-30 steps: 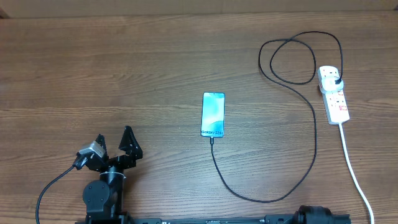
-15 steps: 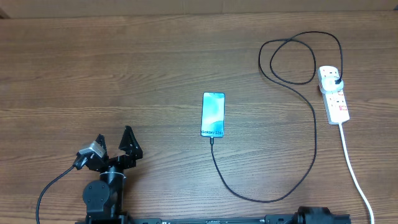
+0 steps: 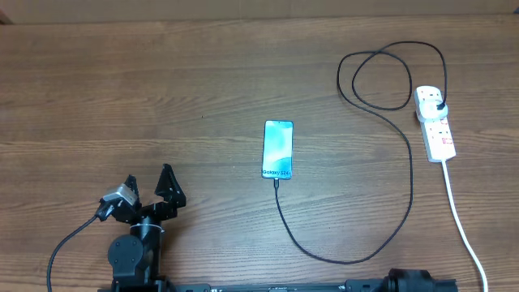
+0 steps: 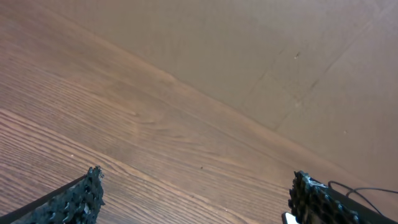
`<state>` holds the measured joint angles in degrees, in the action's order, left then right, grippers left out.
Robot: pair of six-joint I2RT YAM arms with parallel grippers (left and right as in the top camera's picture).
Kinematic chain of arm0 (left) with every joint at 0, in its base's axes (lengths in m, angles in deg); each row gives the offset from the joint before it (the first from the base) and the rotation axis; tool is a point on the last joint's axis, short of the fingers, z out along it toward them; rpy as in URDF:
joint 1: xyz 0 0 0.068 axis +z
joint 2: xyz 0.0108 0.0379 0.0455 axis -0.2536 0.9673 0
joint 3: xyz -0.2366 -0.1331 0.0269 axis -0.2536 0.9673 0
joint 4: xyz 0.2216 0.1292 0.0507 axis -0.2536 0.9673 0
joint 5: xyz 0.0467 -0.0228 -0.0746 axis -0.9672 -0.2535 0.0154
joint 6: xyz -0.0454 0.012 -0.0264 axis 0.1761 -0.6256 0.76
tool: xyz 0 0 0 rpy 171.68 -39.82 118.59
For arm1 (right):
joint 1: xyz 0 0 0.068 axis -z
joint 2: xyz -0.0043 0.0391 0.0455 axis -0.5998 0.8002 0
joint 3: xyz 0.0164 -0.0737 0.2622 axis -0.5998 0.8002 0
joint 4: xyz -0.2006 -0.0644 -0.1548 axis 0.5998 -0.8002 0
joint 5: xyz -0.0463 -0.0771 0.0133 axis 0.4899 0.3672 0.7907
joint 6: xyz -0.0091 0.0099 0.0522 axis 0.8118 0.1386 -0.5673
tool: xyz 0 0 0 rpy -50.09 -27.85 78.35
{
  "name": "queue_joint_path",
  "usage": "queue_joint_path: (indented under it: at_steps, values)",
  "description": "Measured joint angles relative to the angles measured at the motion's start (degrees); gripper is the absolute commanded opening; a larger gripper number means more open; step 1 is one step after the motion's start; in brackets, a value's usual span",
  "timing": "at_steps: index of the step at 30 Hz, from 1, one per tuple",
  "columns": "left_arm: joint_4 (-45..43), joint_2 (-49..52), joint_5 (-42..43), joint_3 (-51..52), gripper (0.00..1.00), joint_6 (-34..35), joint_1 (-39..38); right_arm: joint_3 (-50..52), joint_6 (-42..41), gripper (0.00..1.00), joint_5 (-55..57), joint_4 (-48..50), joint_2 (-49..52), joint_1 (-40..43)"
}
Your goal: Plug charger to phone and switch on socket
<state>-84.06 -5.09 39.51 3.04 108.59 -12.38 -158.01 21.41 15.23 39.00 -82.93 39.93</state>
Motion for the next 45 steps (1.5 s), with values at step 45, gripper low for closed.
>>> queue_joint_path:
  at_steps: [45]
  values:
    - [-0.13,0.0,0.0,0.07,1.0,0.0,0.0,84.28,-0.13,1.0,6.49,17.7,0.44,0.28]
